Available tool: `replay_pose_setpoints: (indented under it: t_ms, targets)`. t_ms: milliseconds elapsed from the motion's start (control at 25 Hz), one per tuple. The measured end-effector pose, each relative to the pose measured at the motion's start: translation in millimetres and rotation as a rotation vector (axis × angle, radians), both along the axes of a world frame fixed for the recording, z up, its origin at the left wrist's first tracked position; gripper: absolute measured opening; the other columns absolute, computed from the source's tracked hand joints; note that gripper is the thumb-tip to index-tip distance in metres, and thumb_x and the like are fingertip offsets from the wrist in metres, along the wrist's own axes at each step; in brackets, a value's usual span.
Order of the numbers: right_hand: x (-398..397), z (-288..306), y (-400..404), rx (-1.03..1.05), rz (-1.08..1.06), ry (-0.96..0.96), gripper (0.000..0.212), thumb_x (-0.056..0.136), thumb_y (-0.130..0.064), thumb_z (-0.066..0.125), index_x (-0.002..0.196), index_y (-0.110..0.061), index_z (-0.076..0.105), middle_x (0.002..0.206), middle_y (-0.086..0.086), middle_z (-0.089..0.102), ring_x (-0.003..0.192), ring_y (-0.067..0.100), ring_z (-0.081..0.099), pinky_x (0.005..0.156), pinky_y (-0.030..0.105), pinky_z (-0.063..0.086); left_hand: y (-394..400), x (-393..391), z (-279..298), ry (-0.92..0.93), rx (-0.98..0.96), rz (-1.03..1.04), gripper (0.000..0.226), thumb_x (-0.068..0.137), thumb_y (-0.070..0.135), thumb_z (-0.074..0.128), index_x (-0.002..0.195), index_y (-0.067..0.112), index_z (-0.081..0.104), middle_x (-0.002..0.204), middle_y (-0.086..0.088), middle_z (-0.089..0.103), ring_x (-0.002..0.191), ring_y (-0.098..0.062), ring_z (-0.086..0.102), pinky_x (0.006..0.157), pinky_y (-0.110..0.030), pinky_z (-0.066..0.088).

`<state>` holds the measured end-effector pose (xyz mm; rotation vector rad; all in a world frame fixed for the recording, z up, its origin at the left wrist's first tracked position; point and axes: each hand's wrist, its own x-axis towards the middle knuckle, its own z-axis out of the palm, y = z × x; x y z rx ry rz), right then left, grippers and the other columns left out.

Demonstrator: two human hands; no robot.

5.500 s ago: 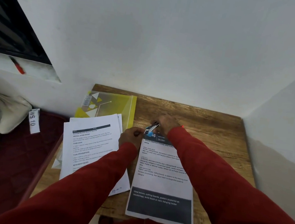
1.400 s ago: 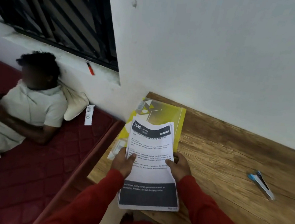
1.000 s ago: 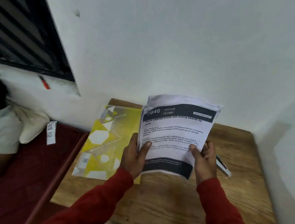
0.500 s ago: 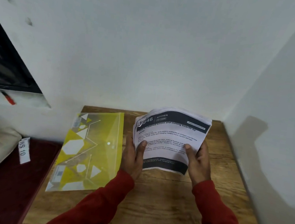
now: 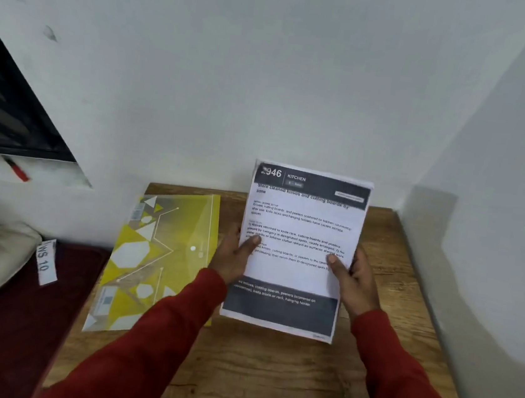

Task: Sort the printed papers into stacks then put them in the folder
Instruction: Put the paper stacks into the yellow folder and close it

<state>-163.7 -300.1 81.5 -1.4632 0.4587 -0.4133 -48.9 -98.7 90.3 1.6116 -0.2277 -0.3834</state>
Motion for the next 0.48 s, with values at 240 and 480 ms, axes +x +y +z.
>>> replay_pose_setpoints:
  t_ms: [240,480]
  targets:
    - [10.8,-8.6,1.0,0.129,0.084,0.05,0.04,0.094,-0.003,0.057,0.131,-0.015,0.051,0.123,0.005,0.067,0.113,0.025,0.064,0.097,0.044,0.051,9.0,28.9,-23.2,0.147,0.17,-0.029,0.033,0.094,0.027,0.061,0.123,0.014,0.053,0.123,-0.007,0.064,0.109,-0.027,0.064,0.1,-0.048,0.048]
    - [11.4,-5.7,8.8,-0.094,0.173,0.153,0.035,0.099,-0.011,0.052,0.127,-0.03,0.045,0.126,-0.006,0.061,0.112,0.008,0.06,0.09,0.025,0.05,10.2,16.3,-39.6,0.037,0.196,0.031,0.033,0.101,0.026,0.046,0.133,0.017,0.046,0.13,-0.005,0.06,0.116,-0.024,0.059,0.103,-0.044,0.045]
